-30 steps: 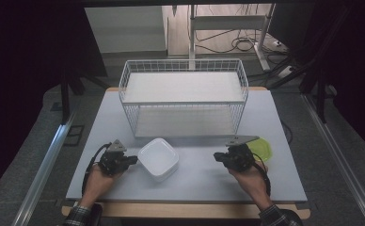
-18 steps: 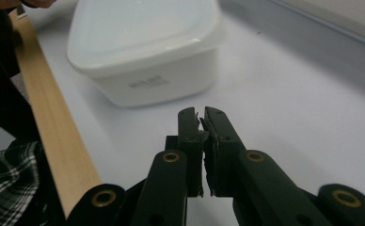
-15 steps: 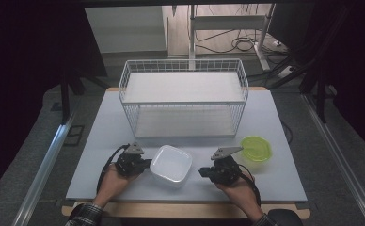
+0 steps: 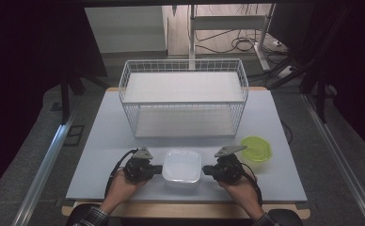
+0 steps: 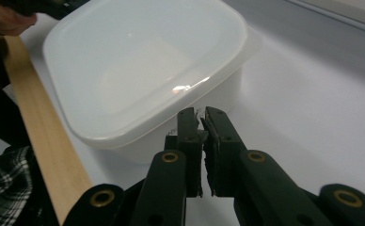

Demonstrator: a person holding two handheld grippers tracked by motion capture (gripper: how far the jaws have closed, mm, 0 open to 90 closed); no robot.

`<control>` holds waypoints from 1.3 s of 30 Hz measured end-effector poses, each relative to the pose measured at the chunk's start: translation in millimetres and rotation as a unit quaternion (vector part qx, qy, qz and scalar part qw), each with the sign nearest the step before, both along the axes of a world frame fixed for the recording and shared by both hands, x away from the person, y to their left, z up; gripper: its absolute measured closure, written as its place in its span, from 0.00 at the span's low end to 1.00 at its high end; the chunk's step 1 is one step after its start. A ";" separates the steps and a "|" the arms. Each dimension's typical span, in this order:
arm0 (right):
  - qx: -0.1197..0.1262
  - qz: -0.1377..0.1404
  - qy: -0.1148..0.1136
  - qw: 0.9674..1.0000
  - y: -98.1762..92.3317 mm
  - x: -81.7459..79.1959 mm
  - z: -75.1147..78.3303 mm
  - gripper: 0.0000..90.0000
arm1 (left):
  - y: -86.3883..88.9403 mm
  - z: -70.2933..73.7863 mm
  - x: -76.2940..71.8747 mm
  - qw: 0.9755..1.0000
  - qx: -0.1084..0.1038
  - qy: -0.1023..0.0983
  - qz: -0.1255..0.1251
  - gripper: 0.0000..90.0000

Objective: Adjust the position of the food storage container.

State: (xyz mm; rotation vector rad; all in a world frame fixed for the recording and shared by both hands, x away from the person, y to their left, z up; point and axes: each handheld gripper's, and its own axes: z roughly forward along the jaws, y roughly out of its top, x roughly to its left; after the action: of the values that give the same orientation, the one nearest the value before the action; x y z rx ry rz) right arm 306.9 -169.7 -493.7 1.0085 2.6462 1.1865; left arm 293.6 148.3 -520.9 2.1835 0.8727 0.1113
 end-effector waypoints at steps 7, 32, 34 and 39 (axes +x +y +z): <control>-0.024 -0.004 -0.013 1.000 -1.3 6.0 -1.2 0.96 | -3.5 2.3 -2.6 1.000 -0.009 -0.003 -0.005 0.94; 0.024 0.001 -0.069 0.997 -25.9 -9.8 9.5 0.26 | 32.4 7.5 -29.2 0.996 -0.050 -0.070 0.032 0.03; 0.020 -0.001 -0.068 0.997 -25.1 -10.9 6.9 0.22 | 31.8 5.9 -29.7 0.996 -0.054 -0.070 0.023 0.02; 0.023 -0.005 -0.066 0.998 -23.3 -11.2 5.2 0.15 | 31.5 2.7 -25.9 0.995 -0.065 -0.071 0.015 0.01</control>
State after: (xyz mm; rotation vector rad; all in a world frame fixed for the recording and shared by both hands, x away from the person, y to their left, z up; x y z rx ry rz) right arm 295.7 -192.9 -488.5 0.9145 2.5207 1.2712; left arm 267.7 179.8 -518.3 2.0154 0.8096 0.2155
